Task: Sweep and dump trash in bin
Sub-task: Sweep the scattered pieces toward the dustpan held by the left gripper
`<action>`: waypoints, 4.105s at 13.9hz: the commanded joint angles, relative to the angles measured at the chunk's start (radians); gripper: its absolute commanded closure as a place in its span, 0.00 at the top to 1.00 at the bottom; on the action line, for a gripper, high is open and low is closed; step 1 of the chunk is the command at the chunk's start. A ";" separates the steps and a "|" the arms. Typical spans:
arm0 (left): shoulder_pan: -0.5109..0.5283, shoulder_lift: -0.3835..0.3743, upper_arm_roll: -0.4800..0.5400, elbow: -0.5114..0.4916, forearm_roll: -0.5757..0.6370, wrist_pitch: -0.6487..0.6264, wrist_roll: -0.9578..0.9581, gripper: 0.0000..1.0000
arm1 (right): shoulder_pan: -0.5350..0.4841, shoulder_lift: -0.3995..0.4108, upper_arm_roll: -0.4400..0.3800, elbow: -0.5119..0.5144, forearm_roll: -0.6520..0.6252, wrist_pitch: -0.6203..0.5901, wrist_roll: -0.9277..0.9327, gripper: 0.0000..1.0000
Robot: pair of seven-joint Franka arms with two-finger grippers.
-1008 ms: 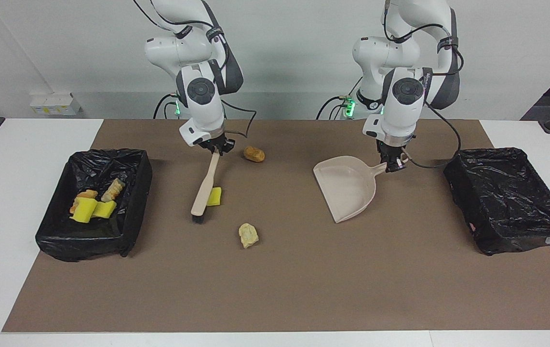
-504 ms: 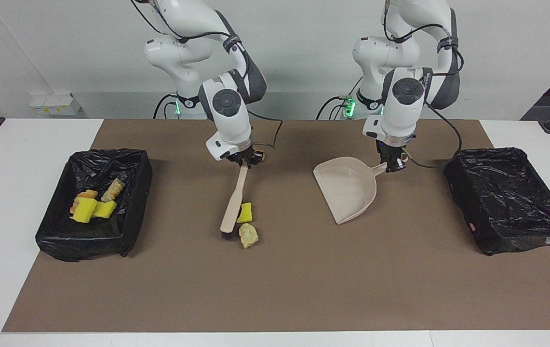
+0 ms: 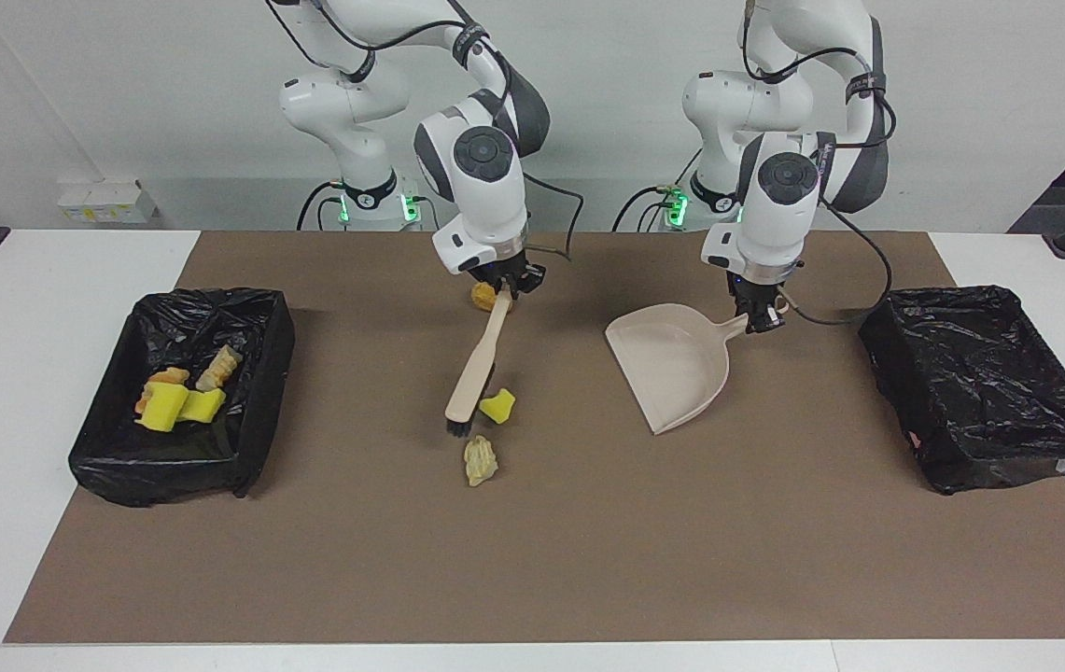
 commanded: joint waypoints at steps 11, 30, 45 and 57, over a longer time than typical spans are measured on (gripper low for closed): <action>-0.007 -0.004 0.002 -0.070 -0.014 0.100 -0.040 0.00 | 0.115 -0.196 0.010 -0.210 0.207 -0.059 0.444 0.00; -0.005 0.012 0.002 -0.050 -0.007 0.096 0.006 0.00 | 0.201 0.037 0.001 -0.243 0.238 0.407 0.467 0.00; -0.010 0.012 0.002 -0.050 -0.008 0.100 -0.040 0.00 | 0.017 0.166 -0.002 0.118 0.086 0.217 0.037 0.00; -0.010 0.012 0.001 -0.050 -0.008 0.098 -0.063 0.00 | -0.265 0.218 -0.001 0.113 -0.193 0.144 -0.724 0.00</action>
